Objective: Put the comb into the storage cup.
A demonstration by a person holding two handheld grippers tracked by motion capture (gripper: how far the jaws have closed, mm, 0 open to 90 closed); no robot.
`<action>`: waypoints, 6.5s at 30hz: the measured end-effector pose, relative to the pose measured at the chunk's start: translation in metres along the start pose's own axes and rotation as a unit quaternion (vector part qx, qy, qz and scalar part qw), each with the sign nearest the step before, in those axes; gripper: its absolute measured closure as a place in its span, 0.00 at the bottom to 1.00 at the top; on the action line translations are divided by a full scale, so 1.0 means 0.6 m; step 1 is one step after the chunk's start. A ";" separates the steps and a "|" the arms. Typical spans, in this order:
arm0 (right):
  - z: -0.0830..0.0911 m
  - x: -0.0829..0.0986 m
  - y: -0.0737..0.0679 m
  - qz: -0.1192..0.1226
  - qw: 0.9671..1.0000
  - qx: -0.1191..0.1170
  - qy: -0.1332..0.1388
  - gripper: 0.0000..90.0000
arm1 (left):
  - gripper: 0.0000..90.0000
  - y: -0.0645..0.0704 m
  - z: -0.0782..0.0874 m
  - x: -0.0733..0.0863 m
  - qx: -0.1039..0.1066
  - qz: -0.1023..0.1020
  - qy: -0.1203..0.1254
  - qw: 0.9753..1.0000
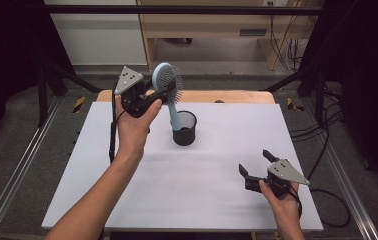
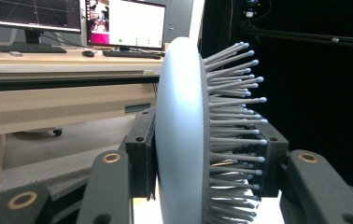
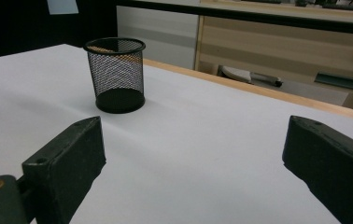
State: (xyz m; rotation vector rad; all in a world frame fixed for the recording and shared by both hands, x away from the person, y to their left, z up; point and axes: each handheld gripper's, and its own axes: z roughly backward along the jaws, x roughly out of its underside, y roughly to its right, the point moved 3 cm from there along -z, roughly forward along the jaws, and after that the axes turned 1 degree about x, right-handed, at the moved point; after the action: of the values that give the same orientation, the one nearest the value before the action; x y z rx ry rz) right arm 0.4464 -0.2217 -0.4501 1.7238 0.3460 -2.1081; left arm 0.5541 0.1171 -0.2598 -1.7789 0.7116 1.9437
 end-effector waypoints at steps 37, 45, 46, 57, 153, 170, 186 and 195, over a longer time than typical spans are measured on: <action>0.001 -0.001 -0.001 -0.008 1.000 -0.019 0.001 0.05 | 0.58 -0.032 -0.045 -0.007 -0.021 -0.002 -0.001 1.000; 0.001 0.000 -0.001 -0.003 1.000 -0.023 0.001 0.05 | 0.57 -0.031 -0.056 0.000 -0.024 -0.002 -0.003 1.000; 0.001 -0.001 -0.002 -0.005 1.000 -0.023 0.001 0.05 | 0.57 -0.031 -0.058 0.001 -0.024 -0.001 -0.004 1.000; -0.004 0.001 -0.007 -0.001 1.000 -0.031 -0.001 0.05 | 0.57 -0.032 -0.079 0.019 -0.025 -0.008 -0.017 1.000; -0.008 0.005 -0.012 0.000 0.999 -0.040 -0.006 0.05 | 0.57 -0.029 -0.147 0.151 -0.019 0.010 -0.063 0.998; -0.010 0.006 -0.013 0.002 0.999 -0.042 -0.008 0.05 | 0.56 -0.032 -0.148 0.166 -0.019 0.017 -0.070 0.997; -0.006 0.005 -0.008 0.001 0.999 -0.040 -0.007 0.05 | 0.56 -0.028 -0.155 0.175 -0.020 0.025 -0.072 0.997; -0.006 0.005 -0.008 0.000 0.999 -0.040 -0.006 0.05 | 0.56 -0.026 -0.155 0.181 -0.018 0.025 -0.076 0.997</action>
State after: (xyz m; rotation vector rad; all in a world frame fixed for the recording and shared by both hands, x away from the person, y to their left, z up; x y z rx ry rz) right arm 0.4470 -0.2162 -0.4542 1.6640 0.4199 -2.0748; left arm 0.6255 0.0678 -0.3744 -1.6258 0.6783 2.1114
